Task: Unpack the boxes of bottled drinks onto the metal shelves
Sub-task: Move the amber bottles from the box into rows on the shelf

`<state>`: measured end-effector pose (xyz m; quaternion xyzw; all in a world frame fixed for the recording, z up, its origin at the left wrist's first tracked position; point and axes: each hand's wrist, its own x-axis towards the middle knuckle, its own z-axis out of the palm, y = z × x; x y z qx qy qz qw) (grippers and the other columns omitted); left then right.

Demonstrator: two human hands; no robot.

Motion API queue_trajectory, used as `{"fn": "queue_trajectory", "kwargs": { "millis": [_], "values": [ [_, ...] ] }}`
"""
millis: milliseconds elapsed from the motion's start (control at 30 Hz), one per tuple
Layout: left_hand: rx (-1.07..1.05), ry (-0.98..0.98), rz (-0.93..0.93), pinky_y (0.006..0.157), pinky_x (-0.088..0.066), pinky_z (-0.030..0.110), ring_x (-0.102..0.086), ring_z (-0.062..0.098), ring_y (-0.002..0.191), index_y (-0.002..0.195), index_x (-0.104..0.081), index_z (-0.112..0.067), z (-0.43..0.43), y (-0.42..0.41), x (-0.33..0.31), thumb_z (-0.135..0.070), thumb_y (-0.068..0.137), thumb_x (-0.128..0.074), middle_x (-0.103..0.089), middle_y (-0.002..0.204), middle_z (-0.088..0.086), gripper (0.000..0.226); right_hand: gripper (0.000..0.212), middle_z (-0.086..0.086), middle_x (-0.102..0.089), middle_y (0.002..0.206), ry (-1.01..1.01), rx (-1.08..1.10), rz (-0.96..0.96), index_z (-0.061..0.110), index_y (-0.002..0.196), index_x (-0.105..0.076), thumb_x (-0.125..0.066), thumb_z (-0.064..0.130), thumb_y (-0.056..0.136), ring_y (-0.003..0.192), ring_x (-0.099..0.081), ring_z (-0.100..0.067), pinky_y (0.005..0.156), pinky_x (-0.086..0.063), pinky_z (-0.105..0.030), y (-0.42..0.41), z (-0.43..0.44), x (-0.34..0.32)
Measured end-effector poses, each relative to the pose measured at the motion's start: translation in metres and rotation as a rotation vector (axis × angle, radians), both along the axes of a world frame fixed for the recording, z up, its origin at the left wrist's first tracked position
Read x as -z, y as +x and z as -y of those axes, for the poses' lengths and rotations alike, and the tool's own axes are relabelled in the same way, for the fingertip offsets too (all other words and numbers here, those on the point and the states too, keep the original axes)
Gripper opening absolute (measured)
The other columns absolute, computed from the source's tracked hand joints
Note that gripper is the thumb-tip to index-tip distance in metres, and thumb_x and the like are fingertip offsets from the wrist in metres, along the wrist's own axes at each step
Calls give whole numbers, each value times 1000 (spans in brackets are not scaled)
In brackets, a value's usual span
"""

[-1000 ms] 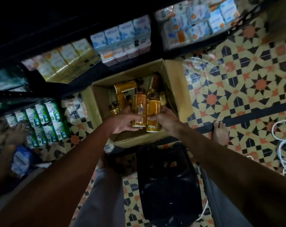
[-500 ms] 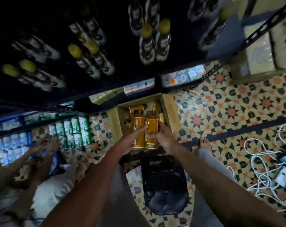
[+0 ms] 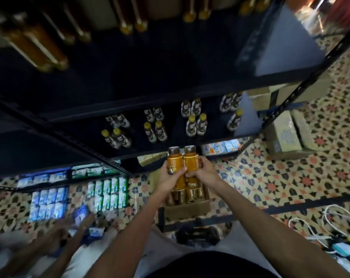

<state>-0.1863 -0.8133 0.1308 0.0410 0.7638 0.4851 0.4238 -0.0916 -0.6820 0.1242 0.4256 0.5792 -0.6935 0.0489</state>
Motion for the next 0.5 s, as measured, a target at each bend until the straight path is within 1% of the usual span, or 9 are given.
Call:
{"fn": "queue_trajectory", "kwargs": {
  "millis": [33,67,100,167,200,333,433,500],
  "values": [
    [-1,24,-24,91,-56,32,-64,10,104,128,-52,-32,-1,-3,-7,-38,79,-81,-67,121,-3,58,66,2,-67,115,22,-10,-19,26,126,-50,-83,6,73,107,-64,-15,93,-54,-38,-1,-3,-13],
    [-1,31,-55,95,-54,39,-64,13,107,130,-53,-32,0,-6,-11,-40,78,-82,-66,121,-4,60,65,1,-67,114,34,-10,-34,26,125,-50,-82,3,73,107,-64,-16,92,-55,-38,-3,-5,-23],
    [5,48,-76,96,-53,42,-63,13,108,130,-53,-32,0,-9,-19,-41,77,-81,-66,120,-6,61,66,-1,-67,114,43,-14,-53,24,124,-50,-82,0,72,107,-64,-18,92,-56,-39,-5,-7,-32],
    [6,109,-101,95,-54,42,-65,13,107,127,-57,-32,-4,-17,-38,-40,77,-82,-68,116,-8,57,70,-4,-67,116,89,-25,-76,20,126,-49,-83,-3,70,109,-64,-20,95,-56,-42,-10,-13,-49],
    [10,136,-116,94,-55,40,-65,12,107,125,-58,-31,-6,-21,-48,-38,77,-82,-69,115,-8,54,72,-3,-66,117,114,-46,-92,21,128,-49,-84,-1,69,110,-63,-18,97,-55,-43,-14,-17,-61],
    [16,201,-175,78,-55,25,-65,13,107,126,-58,-26,-15,-38,-83,-32,78,-82,-68,115,-6,54,75,1,-64,117,202,-74,-162,25,126,-47,-89,4,68,111,-62,-16,99,-54,-44,-31,-29,-100],
    [27,241,-246,80,-55,26,-65,9,104,119,-59,-30,-22,-53,-113,-33,77,-84,-67,114,-9,49,78,2,-64,116,273,-98,-222,24,126,-46,-91,5,65,113,-63,-18,98,-54,-43,-44,-40,-126],
    [68,262,-310,84,-54,28,-64,6,104,121,-59,-30,-28,-64,-131,-37,75,-85,-67,114,-10,53,84,2,-64,117,323,-104,-252,24,129,-46,-93,9,62,112,-62,-16,99,-53,-43,-54,-48,-142]
  ]
}}
